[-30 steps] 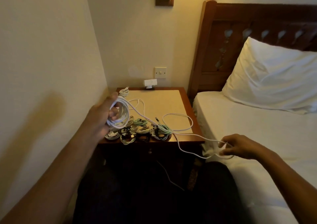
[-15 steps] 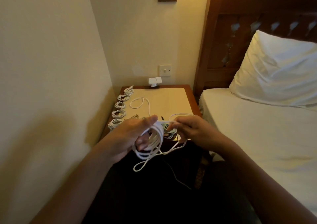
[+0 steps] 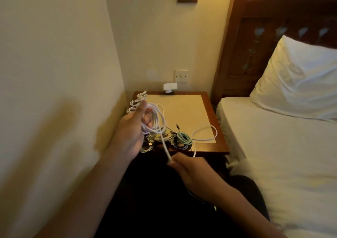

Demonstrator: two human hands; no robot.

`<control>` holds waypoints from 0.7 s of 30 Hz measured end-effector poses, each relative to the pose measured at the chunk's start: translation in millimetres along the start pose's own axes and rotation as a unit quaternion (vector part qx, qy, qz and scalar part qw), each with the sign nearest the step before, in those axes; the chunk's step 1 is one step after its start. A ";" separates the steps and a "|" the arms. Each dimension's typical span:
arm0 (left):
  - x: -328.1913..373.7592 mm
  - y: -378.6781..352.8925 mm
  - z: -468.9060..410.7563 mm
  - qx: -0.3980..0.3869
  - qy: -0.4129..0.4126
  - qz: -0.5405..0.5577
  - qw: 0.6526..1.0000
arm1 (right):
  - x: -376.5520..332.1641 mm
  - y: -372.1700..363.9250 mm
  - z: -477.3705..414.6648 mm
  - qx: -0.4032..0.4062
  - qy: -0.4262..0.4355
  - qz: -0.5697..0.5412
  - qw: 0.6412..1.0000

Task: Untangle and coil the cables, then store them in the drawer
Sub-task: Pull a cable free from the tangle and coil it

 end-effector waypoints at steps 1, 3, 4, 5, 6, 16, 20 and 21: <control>-6.0 -4.8 2.7 0.000 -0.023 -0.048 0.999 | -17.6 -7.2 2.8 -0.041 0.019 0.021 0.999; -15.6 -12.9 10.4 -0.008 -0.098 -0.208 0.973 | -50.5 -5.8 2.8 -0.062 0.073 0.075 0.993; -19.2 -16.2 14.7 -0.018 -0.134 -0.268 0.954 | -62.7 3.8 -1.2 -0.043 0.102 0.112 0.987; -21.8 -17.6 18.6 -0.034 -0.154 -0.298 0.941 | -73.7 17.7 -6.9 -0.016 0.127 0.146 0.981; -24.5 -17.0 20.9 -0.058 -0.159 -0.309 0.936 | -79.7 33.3 -14.1 0.008 0.136 0.169 0.976; -22.6 -11.8 60.7 -0.316 -0.070 -0.325 0.889 | -37.9 98.5 -76.6 0.053 0.081 0.046 0.994; -4.0 -0.2 42.8 -0.255 -0.044 -0.157 0.953 | 12.6 94.2 -72.7 0.092 0.028 0.029 0.995; 1.9 3.3 32.9 -0.224 -0.020 -0.097 0.969 | 21.0 83.7 -66.8 0.075 0.012 0.034 0.997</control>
Point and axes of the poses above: each hand's wrist, its own z-axis away from the middle knuckle, its own y-axis out of the back of the hand, x = y × z, the point moved 7 cm from there along -z, towards the middle knuckle, and after that the axes turned 14 degrees about x, right-handed, at the moved point
